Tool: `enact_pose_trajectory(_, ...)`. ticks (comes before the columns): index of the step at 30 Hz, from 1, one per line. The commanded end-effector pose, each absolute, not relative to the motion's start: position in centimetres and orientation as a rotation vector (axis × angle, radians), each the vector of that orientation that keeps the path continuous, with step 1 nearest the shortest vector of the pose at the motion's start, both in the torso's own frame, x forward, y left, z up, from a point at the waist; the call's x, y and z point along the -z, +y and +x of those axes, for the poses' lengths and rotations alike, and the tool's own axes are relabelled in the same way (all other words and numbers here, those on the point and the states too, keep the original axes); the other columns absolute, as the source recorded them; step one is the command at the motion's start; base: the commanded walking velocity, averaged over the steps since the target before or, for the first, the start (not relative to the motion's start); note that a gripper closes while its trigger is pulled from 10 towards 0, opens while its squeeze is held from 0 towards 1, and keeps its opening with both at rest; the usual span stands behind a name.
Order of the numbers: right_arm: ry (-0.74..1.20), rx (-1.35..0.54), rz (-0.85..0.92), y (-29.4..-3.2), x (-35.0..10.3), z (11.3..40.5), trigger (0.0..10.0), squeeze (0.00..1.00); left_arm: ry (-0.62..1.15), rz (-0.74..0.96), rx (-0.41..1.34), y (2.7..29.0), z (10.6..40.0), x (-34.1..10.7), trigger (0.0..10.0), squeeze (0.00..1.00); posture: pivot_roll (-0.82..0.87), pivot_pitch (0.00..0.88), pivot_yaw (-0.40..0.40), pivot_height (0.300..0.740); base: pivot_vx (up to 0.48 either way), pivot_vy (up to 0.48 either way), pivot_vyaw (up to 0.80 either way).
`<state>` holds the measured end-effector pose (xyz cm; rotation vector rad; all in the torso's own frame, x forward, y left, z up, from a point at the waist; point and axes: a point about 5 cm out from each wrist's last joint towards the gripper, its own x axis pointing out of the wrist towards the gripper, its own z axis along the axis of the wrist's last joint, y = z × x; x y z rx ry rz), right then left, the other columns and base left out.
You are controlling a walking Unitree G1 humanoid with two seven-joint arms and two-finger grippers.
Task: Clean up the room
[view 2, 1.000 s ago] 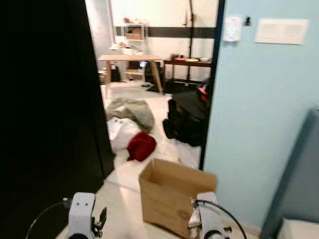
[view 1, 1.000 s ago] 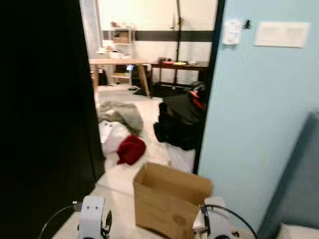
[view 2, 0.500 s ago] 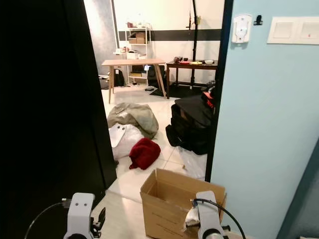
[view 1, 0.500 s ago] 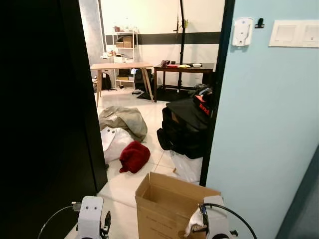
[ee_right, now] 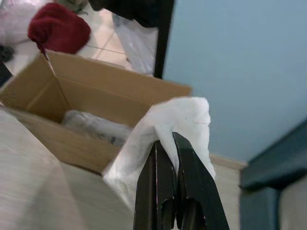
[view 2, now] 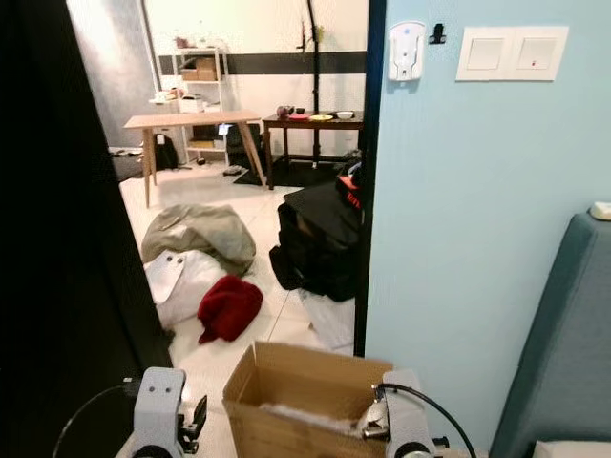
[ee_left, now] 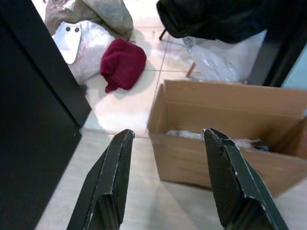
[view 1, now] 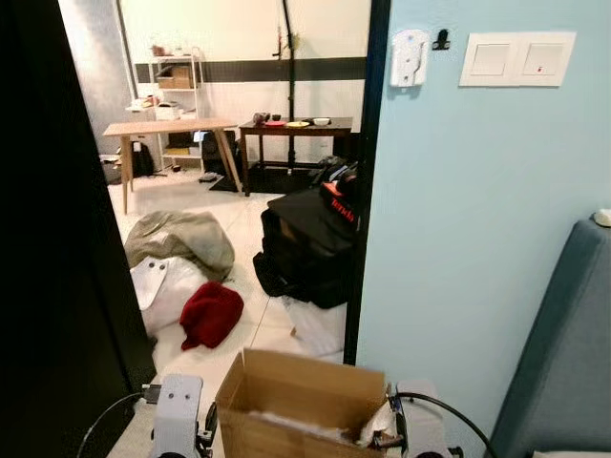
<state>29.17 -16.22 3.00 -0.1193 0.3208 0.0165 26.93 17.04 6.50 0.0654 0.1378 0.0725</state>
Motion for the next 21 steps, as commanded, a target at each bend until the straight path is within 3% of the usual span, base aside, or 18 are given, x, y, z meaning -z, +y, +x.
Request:
enact_pose_trajectory(1,0.327,-0.036,-0.111,-15.51,-2.88,29.12,10.0,0.00,0.161,0.073,-0.093,17.71,26.65,-6.08,10.0,0.00,-0.05,0.048,0.007,0.740,0.281,0.000,0.00)
enact_pose_trajectory(21,0.334,-0.033,-0.115,-15.67,-2.86,29.13,10.0,0.00,0.165,0.069,-0.090,17.54,26.72,-6.05,10.0,0.00,-0.05,0.051,0.003,0.740,0.275,0.000,0.00)
